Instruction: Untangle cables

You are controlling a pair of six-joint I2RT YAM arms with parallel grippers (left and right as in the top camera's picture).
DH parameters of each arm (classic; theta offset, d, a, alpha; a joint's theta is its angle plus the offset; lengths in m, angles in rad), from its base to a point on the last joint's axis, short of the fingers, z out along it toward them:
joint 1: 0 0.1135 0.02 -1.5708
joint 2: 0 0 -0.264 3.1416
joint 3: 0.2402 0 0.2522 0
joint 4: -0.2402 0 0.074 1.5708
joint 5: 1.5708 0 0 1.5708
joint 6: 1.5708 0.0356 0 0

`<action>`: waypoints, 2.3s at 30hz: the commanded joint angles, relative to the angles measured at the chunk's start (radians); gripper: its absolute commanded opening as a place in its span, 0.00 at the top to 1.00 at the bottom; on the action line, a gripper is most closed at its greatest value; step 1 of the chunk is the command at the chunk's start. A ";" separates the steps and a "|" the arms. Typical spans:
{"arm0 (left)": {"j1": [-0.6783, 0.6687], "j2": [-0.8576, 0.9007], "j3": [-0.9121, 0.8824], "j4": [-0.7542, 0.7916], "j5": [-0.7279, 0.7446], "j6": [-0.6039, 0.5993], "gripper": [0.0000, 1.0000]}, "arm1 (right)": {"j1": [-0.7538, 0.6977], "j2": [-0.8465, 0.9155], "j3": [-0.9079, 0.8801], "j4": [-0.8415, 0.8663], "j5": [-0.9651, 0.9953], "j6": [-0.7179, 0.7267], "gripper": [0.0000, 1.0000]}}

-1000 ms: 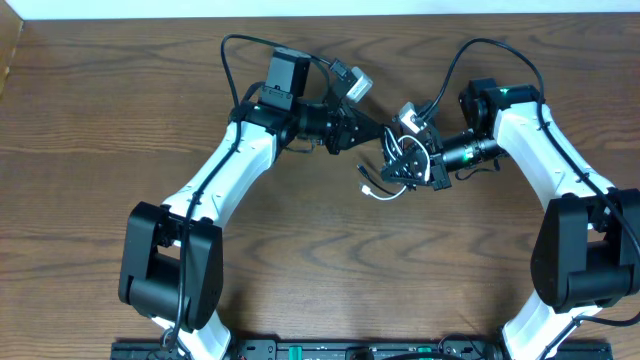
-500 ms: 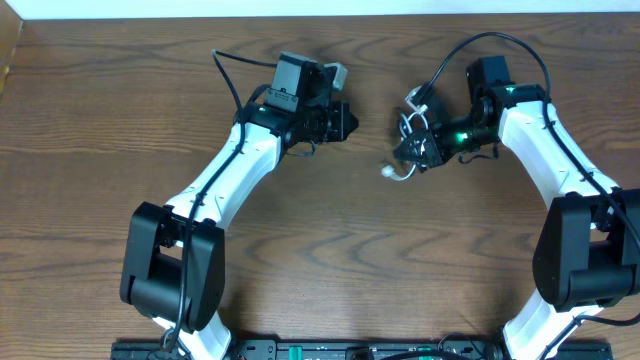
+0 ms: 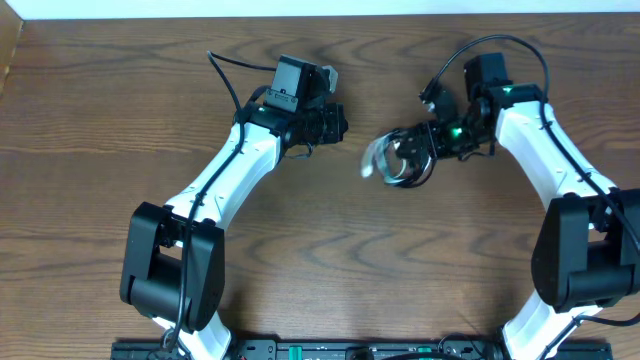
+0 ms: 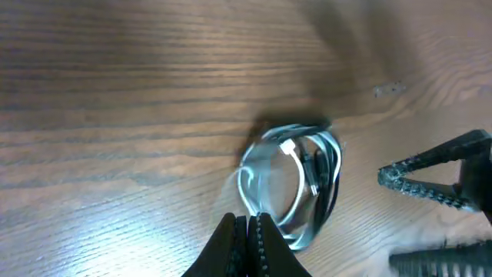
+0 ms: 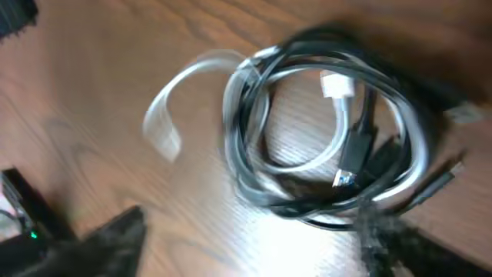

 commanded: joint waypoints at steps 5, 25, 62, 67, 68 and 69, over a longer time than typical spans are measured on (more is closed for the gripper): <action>-0.002 -0.006 0.006 -0.010 -0.011 -0.010 0.92 | 0.006 -0.027 0.017 0.010 0.027 0.082 0.07; -0.222 0.147 0.006 0.043 -0.148 -0.298 0.92 | -0.110 -0.027 0.018 0.026 0.235 0.322 0.19; -0.262 0.273 0.006 0.043 -0.360 -0.402 0.93 | -0.109 -0.027 0.014 0.010 0.240 0.303 0.16; -0.256 0.234 0.006 0.031 -0.349 -0.401 0.92 | -0.105 -0.027 0.014 0.003 0.107 0.183 0.16; -0.254 0.214 0.006 0.020 -0.349 -0.401 0.93 | -0.102 -0.027 0.014 0.003 0.034 0.126 0.16; -0.251 0.189 0.006 0.011 -0.348 -0.401 0.93 | -0.100 -0.027 0.014 0.003 -0.043 0.068 0.17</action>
